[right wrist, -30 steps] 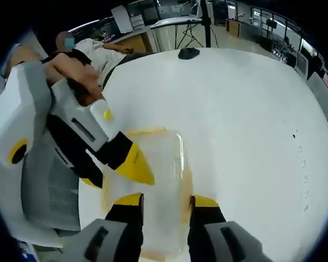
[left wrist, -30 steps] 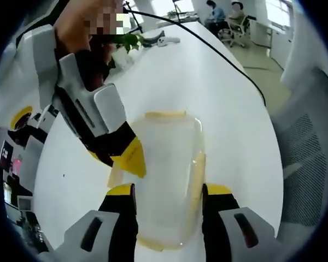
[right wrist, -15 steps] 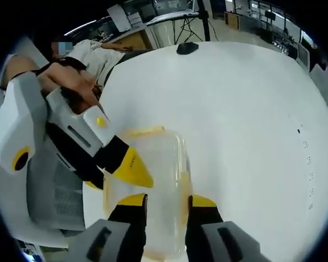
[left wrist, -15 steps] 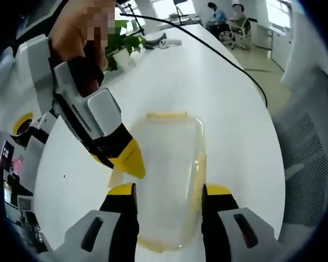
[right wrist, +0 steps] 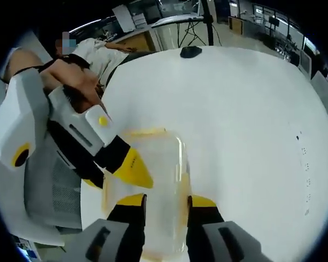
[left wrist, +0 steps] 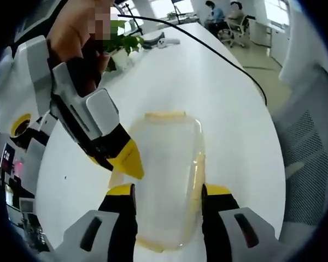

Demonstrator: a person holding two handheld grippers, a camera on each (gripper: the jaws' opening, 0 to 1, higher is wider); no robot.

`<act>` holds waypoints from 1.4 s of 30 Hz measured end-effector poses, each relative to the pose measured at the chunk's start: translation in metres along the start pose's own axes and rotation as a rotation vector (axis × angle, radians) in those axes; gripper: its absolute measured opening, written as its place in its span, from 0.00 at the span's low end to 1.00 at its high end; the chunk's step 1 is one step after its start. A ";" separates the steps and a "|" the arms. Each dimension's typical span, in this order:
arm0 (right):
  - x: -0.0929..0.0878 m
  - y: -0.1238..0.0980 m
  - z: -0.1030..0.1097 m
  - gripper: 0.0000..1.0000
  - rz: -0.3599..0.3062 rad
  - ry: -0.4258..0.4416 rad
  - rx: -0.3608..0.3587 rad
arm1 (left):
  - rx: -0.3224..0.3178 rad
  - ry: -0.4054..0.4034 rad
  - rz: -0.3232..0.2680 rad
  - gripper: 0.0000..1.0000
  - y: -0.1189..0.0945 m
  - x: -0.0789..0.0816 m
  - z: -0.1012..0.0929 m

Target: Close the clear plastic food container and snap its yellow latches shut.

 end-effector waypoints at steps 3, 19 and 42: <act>-0.001 -0.001 0.000 0.27 -0.023 0.021 0.000 | -0.009 -0.006 0.000 0.44 -0.001 0.001 0.001; 0.001 -0.003 0.005 0.29 -0.047 0.025 -0.060 | -0.021 0.013 0.020 0.48 -0.005 0.001 -0.004; -0.002 -0.020 0.018 0.52 -0.073 -0.026 -0.173 | -0.042 -0.038 0.034 0.65 -0.015 -0.001 0.005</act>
Point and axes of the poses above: the point that each gripper's makers call its tool centre point, and the gripper's own axes: y roughly forward along the fingers, z roughly to its left, x roughly out of its top, the point moved 2 cm from there along -y, roughly backward along the fingers, and after that the axes turned 12 degrees about -y, right-handed, at the moved point
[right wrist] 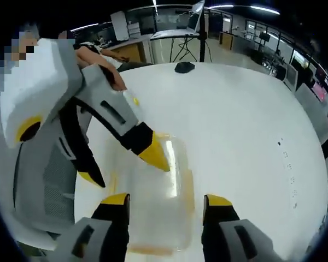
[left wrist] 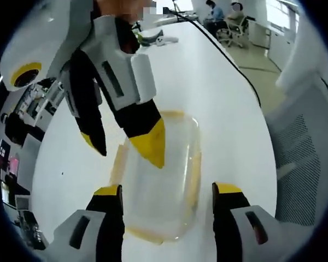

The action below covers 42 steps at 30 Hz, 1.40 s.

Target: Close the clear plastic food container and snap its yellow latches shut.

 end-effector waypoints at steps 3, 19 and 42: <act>-0.002 -0.002 0.003 0.54 -0.004 -0.005 -0.011 | -0.002 -0.025 -0.003 0.67 -0.002 -0.001 0.005; -0.017 -0.004 0.020 0.65 0.023 0.001 -0.034 | -0.021 -0.011 0.071 0.77 -0.004 -0.021 0.024; -0.041 0.008 0.031 0.73 0.118 -0.056 -0.086 | -0.071 0.048 0.131 0.77 0.018 -0.026 0.031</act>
Point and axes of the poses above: the point that each gripper's makers call its tool centre point, and the gripper's own axes: y roughly forward along the fingers, z roughly to its left, x roughly out of its top, the point moved 2 cm from there along -y, roughly backward along the fingers, and after that the axes turned 12 degrees about -y, right-handed, at the moved point
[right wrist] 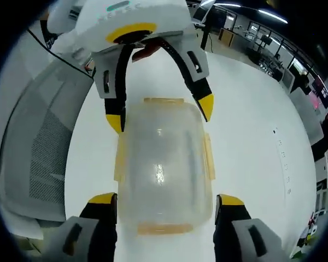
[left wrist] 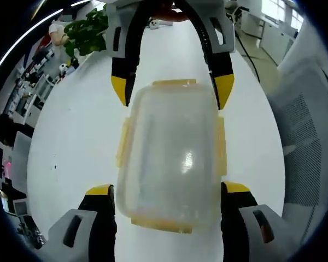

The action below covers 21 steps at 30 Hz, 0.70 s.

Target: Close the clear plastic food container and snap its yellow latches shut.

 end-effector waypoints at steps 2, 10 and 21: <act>-0.001 0.001 0.001 0.71 0.007 -0.003 0.004 | -0.005 0.002 0.005 0.76 0.002 0.000 -0.001; -0.002 0.002 0.001 0.70 0.010 -0.008 0.009 | -0.009 0.018 0.028 0.77 0.006 -0.001 -0.002; 0.001 0.004 0.003 0.69 0.007 -0.013 0.011 | -0.010 0.011 0.029 0.77 0.005 -0.003 -0.003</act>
Point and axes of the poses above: the point that each gripper's makers call its tool centre point, and the gripper's own axes: y roughly forward along the fingers, z roughly to its left, x roughly out of its top, the point moved 2 cm from there along -y, roughly backward along the fingers, and after that the axes turned 12 degrees about -y, right-handed, at the moved point
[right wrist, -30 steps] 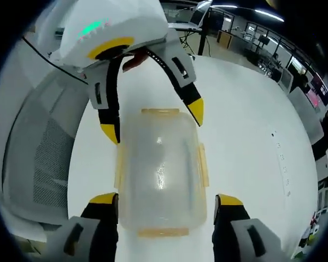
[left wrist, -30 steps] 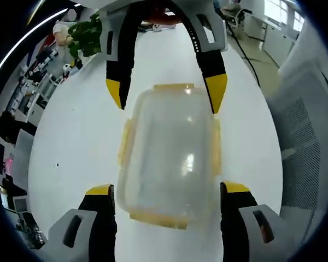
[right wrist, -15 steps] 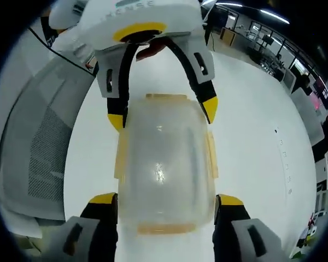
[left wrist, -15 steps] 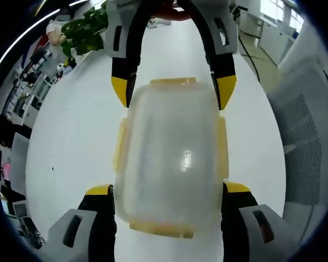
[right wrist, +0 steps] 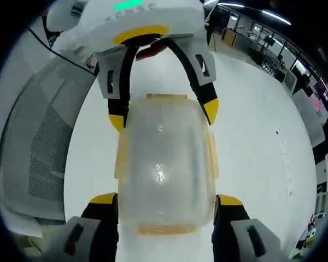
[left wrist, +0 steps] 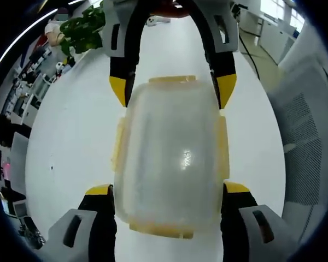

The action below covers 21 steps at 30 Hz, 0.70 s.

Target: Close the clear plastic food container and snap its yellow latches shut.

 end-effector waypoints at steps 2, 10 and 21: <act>0.002 0.000 0.001 0.69 -0.001 0.000 0.001 | -0.001 0.000 0.000 0.77 -0.001 -0.002 0.000; 0.011 0.004 0.003 0.69 0.005 -0.005 0.007 | -0.002 -0.007 0.000 0.77 -0.005 -0.011 -0.003; 0.035 0.014 0.007 0.69 0.005 -0.018 0.016 | 0.000 -0.025 0.008 0.77 -0.014 -0.034 -0.005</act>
Point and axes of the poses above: the point that each gripper's makers call its tool centre point, and the gripper's own axes: y roughly forward along the fingers, z roughly to its left, x roughly out of its top, the point moved 2 cm from there along -y, roughly backward along the fingers, and after that the axes turned 12 degrees about -y, right-handed, at the moved point
